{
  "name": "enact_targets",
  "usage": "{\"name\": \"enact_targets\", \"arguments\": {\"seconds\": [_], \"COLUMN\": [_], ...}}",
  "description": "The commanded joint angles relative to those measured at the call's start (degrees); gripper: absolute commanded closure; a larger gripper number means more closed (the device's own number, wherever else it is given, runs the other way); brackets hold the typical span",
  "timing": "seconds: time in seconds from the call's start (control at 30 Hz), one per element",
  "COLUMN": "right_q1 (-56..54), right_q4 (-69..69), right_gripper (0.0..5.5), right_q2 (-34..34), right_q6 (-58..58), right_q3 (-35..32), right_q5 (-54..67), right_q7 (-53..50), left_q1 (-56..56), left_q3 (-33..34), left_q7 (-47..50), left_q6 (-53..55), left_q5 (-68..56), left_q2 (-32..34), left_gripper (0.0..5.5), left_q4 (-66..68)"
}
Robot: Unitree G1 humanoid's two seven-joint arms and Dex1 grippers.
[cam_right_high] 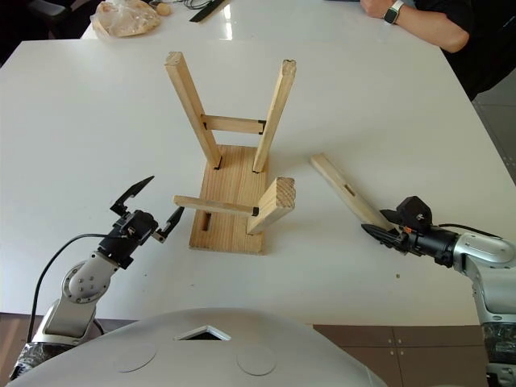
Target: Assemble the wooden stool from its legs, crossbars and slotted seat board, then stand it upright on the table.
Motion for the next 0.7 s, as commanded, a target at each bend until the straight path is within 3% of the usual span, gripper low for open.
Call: {"name": "enact_targets", "arguments": {"seconds": [0.03, 0.17, 0.23, 0.33, 0.43, 0.57, 0.7], "right_q1": [-2.5, -5.8, -9.9, -17.3, -21.9, -27.7, -34.2], "right_q4": [-0.1, -2.8, -5.6, -8.7, -13.9, -21.6, -26.1], "right_gripper": [3.47, 3.47, 3.47, 3.47, 3.47, 3.47, 3.47], "right_q2": [0.4, 1.3, 2.8, 2.6, 1.2, -0.2, -0.6], "right_q6": [0.2, 2.9, 9.9, 20.1, 25.7, 29.1, 31.8], "right_q3": [-0.2, -2.9, -8.1, -16.5, -20.4, -19.1, -12.2], "right_q5": [0.5, 4.7, 14.4, 30.4, 42.6, 55.1, 60.3], "right_q7": [-0.3, -0.6, -1.7, -4.0, -5.7, -6.0, -5.5], "left_q1": [-2.4, -7.8, -11.4, -18.1, -21.6, -24.3, -32.3], "left_q3": [2.6, 6.8, 8.9, 11.7, 9.9, 6.1, 7.2], "left_q7": [1.2, 1.9, 0.7, -3.0, -8.6, -11.6, -5.4], "left_q6": [1.9, 6.4, 11.5, 26.8, 42.5, 52.5, 57.5], "left_q5": [-3.5, -6.4, -10.4, -28.0, -47.9, -66.5, -94.5], "left_q2": [-0.9, -0.3, 0.2, 1.3, 6.2, 10.7, 10.9], "left_gripper": [1.05, 1.05, 1.05, 1.05, 1.05, 1.05, 1.23], "left_q4": [0.7, -1.5, -4.6, -14.1, -25.2, -36.5, -35.6]}}
